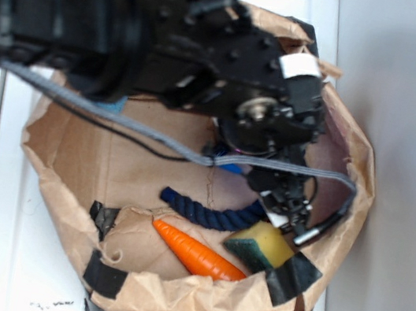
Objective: Grab the blue rope.
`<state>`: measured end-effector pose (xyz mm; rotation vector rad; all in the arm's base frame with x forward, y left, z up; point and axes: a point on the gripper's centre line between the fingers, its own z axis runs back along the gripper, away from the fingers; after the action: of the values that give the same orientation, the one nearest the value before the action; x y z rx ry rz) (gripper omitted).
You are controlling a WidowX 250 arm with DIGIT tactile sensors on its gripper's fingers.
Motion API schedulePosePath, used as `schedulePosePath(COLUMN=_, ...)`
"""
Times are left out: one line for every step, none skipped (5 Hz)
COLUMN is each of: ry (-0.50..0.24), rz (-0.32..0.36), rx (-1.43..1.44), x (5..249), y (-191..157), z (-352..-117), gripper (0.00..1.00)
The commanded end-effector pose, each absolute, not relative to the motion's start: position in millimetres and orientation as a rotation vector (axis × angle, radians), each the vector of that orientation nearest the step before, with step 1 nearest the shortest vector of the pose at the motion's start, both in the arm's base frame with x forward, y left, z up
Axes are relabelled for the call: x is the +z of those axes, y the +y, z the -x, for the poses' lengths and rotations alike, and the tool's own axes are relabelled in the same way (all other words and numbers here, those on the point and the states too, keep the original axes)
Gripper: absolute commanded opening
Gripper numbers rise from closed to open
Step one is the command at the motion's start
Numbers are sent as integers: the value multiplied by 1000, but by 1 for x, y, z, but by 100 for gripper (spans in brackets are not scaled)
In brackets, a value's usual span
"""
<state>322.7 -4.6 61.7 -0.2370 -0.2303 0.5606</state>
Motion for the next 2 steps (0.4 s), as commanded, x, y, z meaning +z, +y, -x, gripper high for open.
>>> schedulePosePath(ry=-241, rz=296, rx=546, x=74, y=-7, z=-330, gripper=100)
schedulePosePath(ry=-253, rz=275, rx=551, x=64, y=-24, z=-329, gripper=100)
